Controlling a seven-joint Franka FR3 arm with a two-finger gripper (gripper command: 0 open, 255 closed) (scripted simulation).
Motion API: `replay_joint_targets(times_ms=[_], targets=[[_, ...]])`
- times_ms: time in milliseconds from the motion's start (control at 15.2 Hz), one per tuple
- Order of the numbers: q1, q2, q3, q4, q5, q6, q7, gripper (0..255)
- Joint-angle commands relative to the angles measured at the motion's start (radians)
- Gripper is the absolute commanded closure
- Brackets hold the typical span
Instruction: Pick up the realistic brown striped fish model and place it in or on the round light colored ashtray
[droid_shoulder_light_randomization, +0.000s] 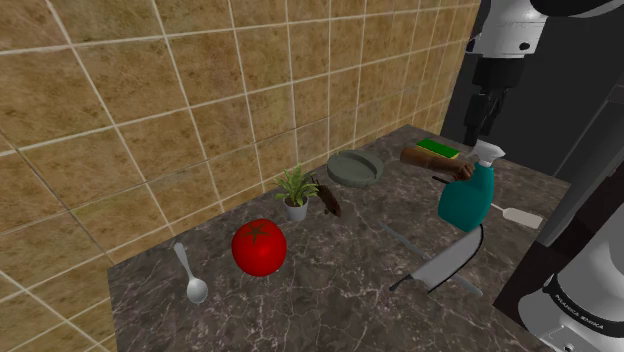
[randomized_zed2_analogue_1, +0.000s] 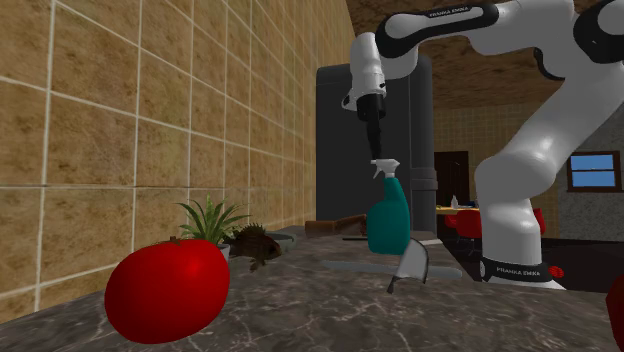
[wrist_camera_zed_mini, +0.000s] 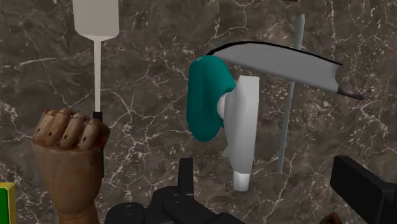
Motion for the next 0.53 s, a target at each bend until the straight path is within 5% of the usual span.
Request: replay_joint_targets(times_ms=[0,462], targets=[[0.0,0.0,0.0,0.0,0.0,0.0,0.0,0],[0.023,0.235,0.125,0.091,0.062,0.123,0.169,0]])
